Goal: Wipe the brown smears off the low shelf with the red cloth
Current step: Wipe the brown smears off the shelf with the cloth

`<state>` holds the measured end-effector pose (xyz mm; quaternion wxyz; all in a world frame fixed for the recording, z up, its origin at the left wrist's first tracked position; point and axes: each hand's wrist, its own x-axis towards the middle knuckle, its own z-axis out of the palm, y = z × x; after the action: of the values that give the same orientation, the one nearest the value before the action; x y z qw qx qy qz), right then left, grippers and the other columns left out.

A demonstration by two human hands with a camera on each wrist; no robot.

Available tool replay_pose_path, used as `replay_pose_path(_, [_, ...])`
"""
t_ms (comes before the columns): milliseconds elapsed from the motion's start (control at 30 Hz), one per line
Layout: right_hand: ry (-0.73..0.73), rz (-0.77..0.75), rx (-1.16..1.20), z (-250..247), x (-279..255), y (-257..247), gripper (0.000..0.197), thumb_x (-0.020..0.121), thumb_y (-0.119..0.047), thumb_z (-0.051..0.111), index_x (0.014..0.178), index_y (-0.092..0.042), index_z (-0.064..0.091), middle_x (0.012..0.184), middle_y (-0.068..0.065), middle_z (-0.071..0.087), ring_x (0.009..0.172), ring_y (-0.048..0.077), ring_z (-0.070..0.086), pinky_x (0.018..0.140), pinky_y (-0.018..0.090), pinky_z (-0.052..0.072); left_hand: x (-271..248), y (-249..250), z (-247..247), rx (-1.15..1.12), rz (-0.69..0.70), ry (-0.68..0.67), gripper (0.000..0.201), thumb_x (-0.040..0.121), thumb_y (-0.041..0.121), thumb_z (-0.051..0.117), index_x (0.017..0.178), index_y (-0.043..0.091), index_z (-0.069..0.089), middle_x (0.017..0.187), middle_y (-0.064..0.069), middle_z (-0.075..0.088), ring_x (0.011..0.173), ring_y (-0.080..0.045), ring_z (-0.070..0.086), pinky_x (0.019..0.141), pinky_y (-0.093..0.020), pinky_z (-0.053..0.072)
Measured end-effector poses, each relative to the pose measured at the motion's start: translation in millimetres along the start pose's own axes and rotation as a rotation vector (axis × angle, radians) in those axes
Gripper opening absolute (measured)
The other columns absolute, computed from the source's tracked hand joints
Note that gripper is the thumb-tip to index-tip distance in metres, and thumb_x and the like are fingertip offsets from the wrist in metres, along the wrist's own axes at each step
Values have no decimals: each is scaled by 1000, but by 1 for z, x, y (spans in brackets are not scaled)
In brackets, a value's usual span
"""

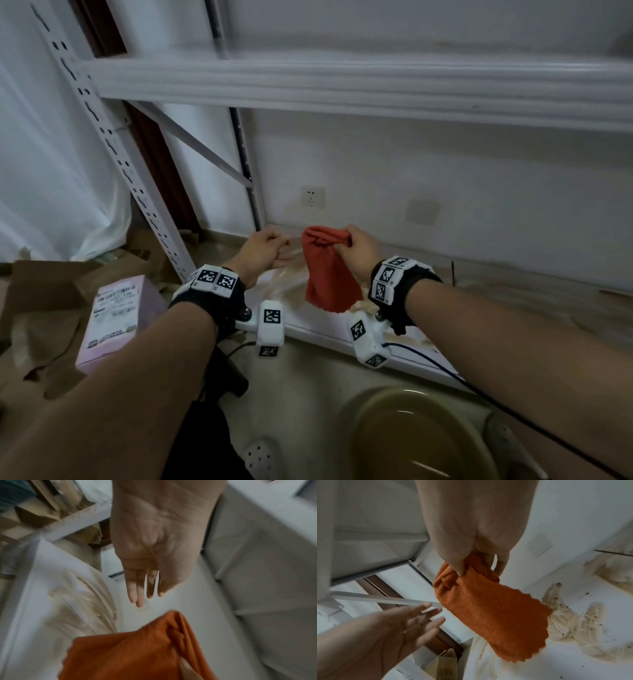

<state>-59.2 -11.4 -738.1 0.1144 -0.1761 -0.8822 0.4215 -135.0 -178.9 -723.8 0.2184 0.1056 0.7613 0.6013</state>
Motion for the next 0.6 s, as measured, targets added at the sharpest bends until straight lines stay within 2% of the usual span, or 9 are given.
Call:
replay_pose_path(67, [-16,10,-18,11,13,14,25,91,-12,52,114,-6,56,109,20,64,102,35,60,90,41,47,21,-23,-10,79,-42,55,11,100,17,44,95,10,51,94,-3,56,71,-14,60,63,-22,50])
replay_pose_path(100, [-38,12,-35,16,19,21,26,91,-12,51,116,-6,55,111,19,64,103,35,59,92,41,46,31,-35,-15,123,-59,74,11,99,17,44,100,9,51,95,-3,55,72,-15,60,64,-23,48])
replay_pose_path(167, [-80,8,-102,27,31,33,28,91,-12,50,119,-6,55,115,18,63,106,33,58,94,38,45,52,-59,-24,216,-106,84,14,99,19,45,105,9,53,99,-7,55,80,-20,59,72,-30,47])
replay_pose_path(300, [-138,29,-218,51,46,54,28,92,-12,50,120,-8,55,118,13,61,109,30,57,84,27,38,88,-103,-44,410,-192,109,14,96,22,48,94,11,56,107,-17,62,90,-30,62,90,-40,51])
replay_pose_path(367, [-158,23,-260,61,51,61,27,93,-12,50,118,-7,55,117,14,61,108,30,56,81,26,37,107,-125,-52,478,-235,121,20,95,21,48,102,6,61,114,-20,62,102,-36,62,94,-46,52])
replay_pose_path(433, [-190,-4,-281,72,59,68,26,92,-12,51,118,-7,54,116,14,60,108,30,56,78,25,35,122,-141,-57,531,-271,111,25,95,14,45,109,2,62,120,-19,60,110,-38,59,96,-45,50])
replay_pose_path(500, [-232,-30,-302,84,67,75,34,92,-11,51,126,-10,50,121,13,59,111,29,55,83,25,37,130,-152,-59,580,-281,109,28,95,8,42,112,2,64,121,-18,60,113,-36,57,99,-44,48])
replay_pose_path(600, [-295,-105,-340,109,76,84,50,89,-10,51,137,-21,41,127,12,52,109,31,56,92,35,44,142,-170,-65,603,-303,133,28,95,9,45,117,3,62,120,-19,63,112,-36,60,98,-43,49])
